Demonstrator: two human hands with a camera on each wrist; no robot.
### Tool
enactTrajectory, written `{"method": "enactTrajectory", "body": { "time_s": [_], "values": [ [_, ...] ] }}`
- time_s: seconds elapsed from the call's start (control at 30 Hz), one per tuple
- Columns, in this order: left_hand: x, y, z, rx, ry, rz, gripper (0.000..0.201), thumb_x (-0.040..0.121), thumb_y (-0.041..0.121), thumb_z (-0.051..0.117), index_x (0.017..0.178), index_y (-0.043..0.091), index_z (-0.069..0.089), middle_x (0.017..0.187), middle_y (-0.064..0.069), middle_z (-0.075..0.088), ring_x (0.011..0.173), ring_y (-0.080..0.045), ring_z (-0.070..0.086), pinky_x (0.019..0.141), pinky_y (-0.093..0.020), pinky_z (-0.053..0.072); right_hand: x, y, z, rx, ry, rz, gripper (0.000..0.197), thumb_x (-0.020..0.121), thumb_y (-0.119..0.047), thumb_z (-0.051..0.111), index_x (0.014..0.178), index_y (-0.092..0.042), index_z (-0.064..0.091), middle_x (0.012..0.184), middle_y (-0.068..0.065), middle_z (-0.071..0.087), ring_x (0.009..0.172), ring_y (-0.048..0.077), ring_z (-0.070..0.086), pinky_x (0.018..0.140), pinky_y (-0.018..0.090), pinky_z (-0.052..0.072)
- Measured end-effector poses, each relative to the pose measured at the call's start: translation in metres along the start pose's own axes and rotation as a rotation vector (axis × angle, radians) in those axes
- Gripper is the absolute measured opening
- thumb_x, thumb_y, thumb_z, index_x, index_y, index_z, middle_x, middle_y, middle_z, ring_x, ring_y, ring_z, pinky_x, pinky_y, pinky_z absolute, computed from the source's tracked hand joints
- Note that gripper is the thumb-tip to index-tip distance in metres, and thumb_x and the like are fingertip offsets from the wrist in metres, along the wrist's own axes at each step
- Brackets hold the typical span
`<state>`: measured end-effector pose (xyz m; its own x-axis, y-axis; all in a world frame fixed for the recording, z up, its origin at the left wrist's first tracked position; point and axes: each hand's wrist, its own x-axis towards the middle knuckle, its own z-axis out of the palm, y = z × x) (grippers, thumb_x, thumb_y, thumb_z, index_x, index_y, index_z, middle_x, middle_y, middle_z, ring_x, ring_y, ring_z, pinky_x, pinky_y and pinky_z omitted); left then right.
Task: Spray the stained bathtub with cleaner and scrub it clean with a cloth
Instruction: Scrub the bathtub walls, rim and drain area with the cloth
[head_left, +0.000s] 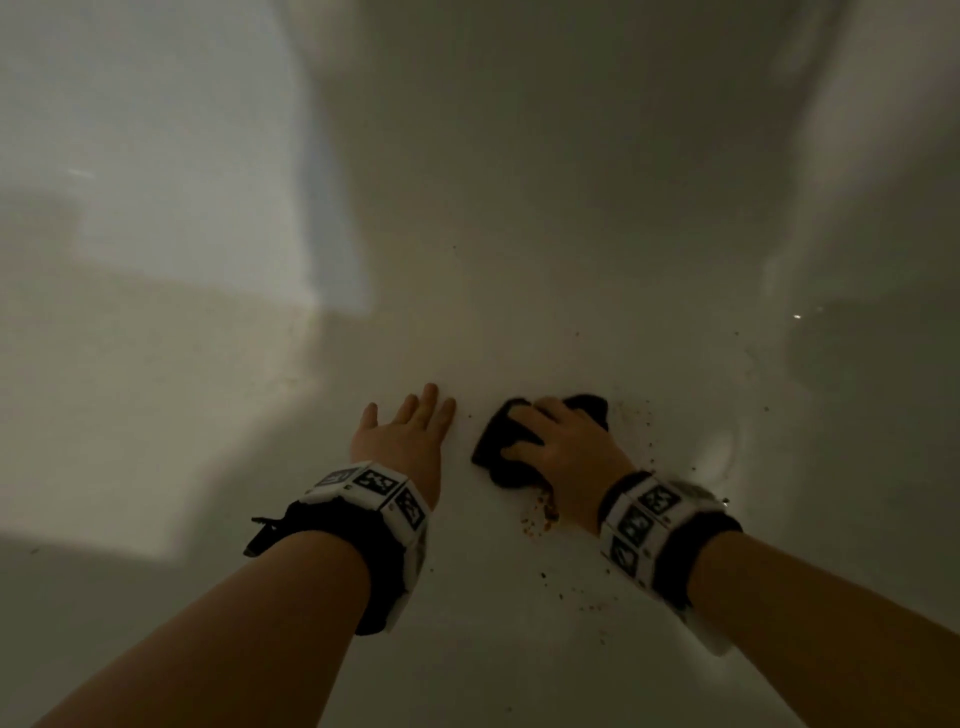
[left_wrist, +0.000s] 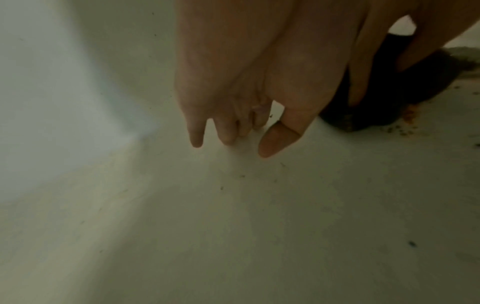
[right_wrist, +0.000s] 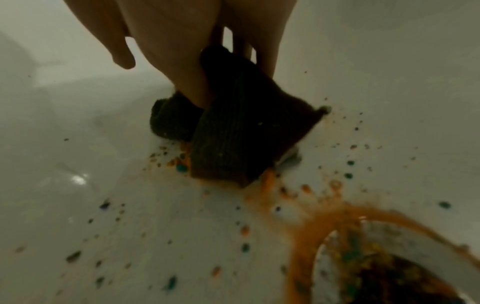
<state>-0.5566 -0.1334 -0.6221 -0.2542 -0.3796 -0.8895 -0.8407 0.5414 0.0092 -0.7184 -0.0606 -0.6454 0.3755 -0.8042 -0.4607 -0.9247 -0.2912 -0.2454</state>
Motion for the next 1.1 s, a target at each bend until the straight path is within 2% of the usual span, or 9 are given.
{"method": "enactTrajectory", "body": {
  "time_s": [0.17, 0.33, 0.43, 0.53, 0.63, 0.73, 0.8, 0.97, 1.1],
  "values": [
    [-0.001, 0.007, 0.002, 0.037, 0.002, -0.037, 0.082, 0.092, 0.015, 0.040, 0.148, 0.023, -0.020, 0.155, 0.001, -0.025, 0.146, -0.016, -0.008, 0.118, -0.043, -0.002, -0.018, 0.015, 0.009, 0.140, 0.020, -0.067, 0.052, 0.019, -0.006, 0.094, 0.066, -0.014, 0.074, 0.087, 0.014, 0.070, 0.066, 0.032, 0.067, 0.041, 0.039, 0.053],
    [-0.002, 0.009, 0.000, 0.054, -0.004, -0.064, 0.080, 0.092, 0.013, 0.036, 0.147, 0.023, -0.021, 0.155, 0.000, -0.024, 0.146, -0.016, -0.007, 0.118, -0.042, -0.002, 0.009, 0.080, -0.049, 0.248, 0.451, 0.301, 0.047, 0.077, 0.010, 0.063, 0.121, -0.006, 0.061, 0.133, 0.028, 0.047, 0.117, 0.048, 0.047, 0.097, 0.055, 0.044],
    [-0.002, 0.010, -0.002, 0.085, -0.018, -0.072, 0.080, 0.092, 0.014, 0.037, 0.148, 0.022, -0.021, 0.155, -0.001, -0.024, 0.147, -0.016, -0.006, 0.119, -0.042, -0.002, 0.023, 0.102, -0.058, 0.235, 0.239, 0.428, 0.050, 0.099, -0.020, 0.044, 0.146, -0.018, 0.029, 0.152, 0.014, 0.021, 0.137, 0.031, 0.026, 0.112, 0.038, 0.028],
    [-0.002, 0.012, -0.002, 0.097, -0.026, -0.073, 0.080, 0.092, 0.014, 0.037, 0.148, 0.021, -0.020, 0.155, -0.002, -0.024, 0.147, -0.017, -0.006, 0.119, -0.042, -0.002, 0.015, 0.083, -0.038, 0.174, 0.123, 0.376, 0.048, 0.099, -0.021, 0.039, 0.146, -0.017, 0.028, 0.153, 0.013, 0.017, 0.138, 0.031, 0.023, 0.111, 0.041, 0.029],
    [-0.003, 0.011, -0.004, 0.105, -0.035, -0.075, 0.082, 0.092, 0.015, 0.039, 0.148, 0.023, -0.020, 0.155, 0.000, -0.024, 0.147, -0.016, -0.006, 0.119, -0.042, -0.002, -0.015, 0.054, -0.005, 0.062, 0.027, 0.263, 0.047, 0.089, -0.012, 0.055, 0.135, -0.012, 0.046, 0.146, 0.017, 0.033, 0.129, 0.037, 0.036, 0.100, 0.047, 0.039],
    [-0.004, 0.012, -0.004, 0.094, -0.038, -0.085, 0.083, 0.091, 0.013, 0.039, 0.147, 0.025, -0.021, 0.155, 0.002, -0.024, 0.147, -0.014, -0.006, 0.119, -0.041, -0.002, -0.049, 0.033, 0.016, 0.075, 0.005, 0.114, 0.048, 0.038, -0.014, 0.091, 0.082, -0.012, 0.071, 0.092, 0.013, 0.068, 0.074, 0.032, 0.065, 0.050, 0.036, 0.052],
    [-0.005, 0.013, -0.003, 0.087, -0.042, -0.089, 0.084, 0.090, 0.013, 0.040, 0.147, 0.025, -0.022, 0.155, 0.002, -0.025, 0.147, -0.014, -0.006, 0.119, -0.041, -0.001, -0.066, 0.041, 0.021, 0.074, 0.057, 0.099, 0.049, 0.029, -0.010, 0.091, 0.073, -0.012, 0.071, 0.082, 0.011, 0.069, 0.064, 0.030, 0.065, 0.044, 0.033, 0.052],
    [-0.005, 0.013, -0.002, 0.115, -0.054, -0.097, 0.082, 0.091, 0.012, 0.037, 0.147, 0.024, -0.023, 0.155, 0.002, -0.026, 0.146, -0.013, -0.007, 0.119, -0.040, -0.001, -0.072, 0.123, -0.031, 0.154, 0.415, 0.621, 0.060, 0.066, 0.012, 0.068, 0.123, -0.002, 0.057, 0.132, 0.033, 0.044, 0.115, 0.052, 0.046, 0.091, 0.059, 0.044],
    [-0.004, 0.013, -0.001, 0.136, -0.042, -0.111, 0.082, 0.091, 0.014, 0.037, 0.147, 0.025, -0.022, 0.155, 0.003, -0.025, 0.146, -0.011, -0.005, 0.119, -0.039, 0.000, -0.080, 0.174, -0.051, 0.148, 0.013, 0.869, 0.083, 0.081, -0.010, 0.068, 0.148, -0.018, 0.020, 0.154, 0.019, 0.007, 0.140, 0.040, 0.013, 0.112, 0.051, 0.022]
  ]
}}
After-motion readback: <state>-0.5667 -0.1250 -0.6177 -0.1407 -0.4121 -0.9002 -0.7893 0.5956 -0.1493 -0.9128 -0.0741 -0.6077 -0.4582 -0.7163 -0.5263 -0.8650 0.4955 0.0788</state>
